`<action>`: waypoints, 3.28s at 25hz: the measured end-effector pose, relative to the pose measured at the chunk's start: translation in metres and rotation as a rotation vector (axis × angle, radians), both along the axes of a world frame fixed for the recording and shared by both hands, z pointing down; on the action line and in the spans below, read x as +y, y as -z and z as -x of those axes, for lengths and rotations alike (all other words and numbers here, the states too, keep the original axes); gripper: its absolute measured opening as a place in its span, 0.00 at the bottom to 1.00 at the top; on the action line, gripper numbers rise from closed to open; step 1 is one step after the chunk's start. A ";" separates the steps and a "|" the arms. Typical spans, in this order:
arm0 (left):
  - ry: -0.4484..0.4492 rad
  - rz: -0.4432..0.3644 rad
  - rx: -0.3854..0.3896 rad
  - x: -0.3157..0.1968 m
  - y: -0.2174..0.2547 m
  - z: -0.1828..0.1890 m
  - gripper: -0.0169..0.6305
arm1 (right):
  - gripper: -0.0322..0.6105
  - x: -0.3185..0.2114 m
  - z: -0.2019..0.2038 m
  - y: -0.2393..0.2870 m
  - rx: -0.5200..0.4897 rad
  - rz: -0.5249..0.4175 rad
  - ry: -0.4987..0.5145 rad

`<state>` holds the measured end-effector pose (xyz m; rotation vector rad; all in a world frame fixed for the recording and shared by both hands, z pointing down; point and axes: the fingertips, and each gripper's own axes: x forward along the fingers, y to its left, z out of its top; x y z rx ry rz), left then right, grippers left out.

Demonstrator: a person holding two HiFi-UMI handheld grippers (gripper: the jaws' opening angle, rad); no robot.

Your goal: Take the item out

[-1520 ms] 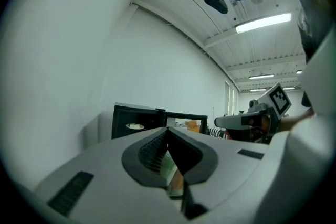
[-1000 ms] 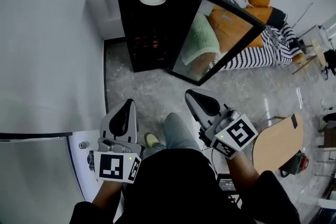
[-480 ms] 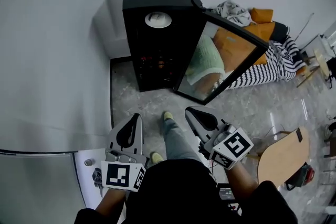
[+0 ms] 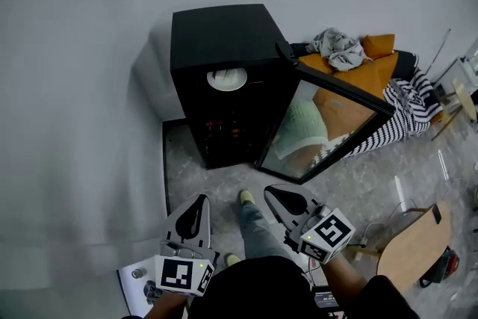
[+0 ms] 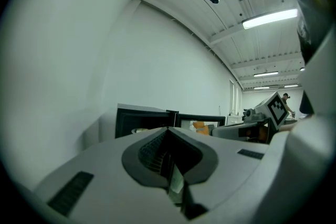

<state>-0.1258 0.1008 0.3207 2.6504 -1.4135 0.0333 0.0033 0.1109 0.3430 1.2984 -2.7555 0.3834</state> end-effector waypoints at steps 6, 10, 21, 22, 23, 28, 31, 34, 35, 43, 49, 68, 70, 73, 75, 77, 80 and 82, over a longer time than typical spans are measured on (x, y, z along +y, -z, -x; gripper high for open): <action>-0.047 0.035 0.024 -0.065 -0.004 -0.023 0.04 | 0.06 -0.057 -0.015 -0.016 -0.006 0.042 -0.017; -0.065 0.044 0.018 -0.095 -0.009 -0.034 0.04 | 0.06 -0.088 -0.019 -0.018 -0.052 0.051 -0.018; -0.054 0.066 0.001 -0.168 -0.009 -0.057 0.04 | 0.06 -0.163 -0.033 -0.031 -0.038 0.118 -0.001; -0.052 0.069 -0.005 -0.175 -0.010 -0.059 0.04 | 0.06 -0.168 -0.033 -0.030 -0.041 0.119 0.002; -0.050 0.070 -0.010 -0.181 -0.010 -0.061 0.04 | 0.06 -0.174 -0.034 -0.029 -0.048 0.118 0.004; -0.036 0.063 -0.041 -0.207 -0.010 -0.073 0.04 | 0.06 -0.201 -0.045 -0.032 -0.061 0.150 -0.003; -0.030 0.053 -0.058 -0.220 -0.008 -0.080 0.04 | 0.06 -0.217 -0.055 -0.034 -0.074 0.171 -0.003; -0.026 0.062 -0.065 -0.231 -0.011 -0.087 0.04 | 0.06 -0.228 -0.060 -0.034 -0.117 0.189 0.009; -0.024 0.068 -0.068 -0.235 -0.012 -0.088 0.04 | 0.06 -0.231 -0.060 -0.035 -0.126 0.194 0.017; -0.014 0.077 -0.088 -0.270 -0.003 -0.102 0.04 | 0.06 -0.255 -0.064 -0.029 -0.068 0.196 0.085; -0.012 0.089 -0.091 -0.282 -0.015 -0.117 0.04 | 0.06 -0.272 -0.086 -0.038 -0.065 0.198 0.102; -0.072 0.107 -0.084 -0.285 -0.026 -0.100 0.04 | 0.06 -0.279 -0.064 -0.064 -0.083 0.267 -0.044; -0.072 0.099 -0.087 -0.287 -0.023 -0.087 0.04 | 0.06 -0.288 -0.057 -0.077 -0.102 0.305 -0.094; -0.064 0.093 -0.095 -0.288 -0.024 -0.067 0.04 | 0.09 -0.306 -0.044 -0.105 -0.172 0.396 -0.148; -0.056 0.091 -0.103 -0.286 -0.025 -0.053 0.04 | 0.14 -0.319 -0.037 -0.123 -0.242 0.465 -0.186; -0.045 0.088 -0.109 -0.286 -0.024 -0.040 0.04 | 0.16 -0.333 -0.032 -0.138 -0.317 0.523 -0.230; -0.027 0.083 -0.117 -0.287 -0.023 -0.023 0.04 | 0.17 -0.354 -0.026 -0.154 -0.365 0.563 -0.271; -0.018 0.079 -0.122 -0.286 -0.023 -0.014 0.04 | 0.18 -0.365 -0.023 -0.159 -0.374 0.571 -0.283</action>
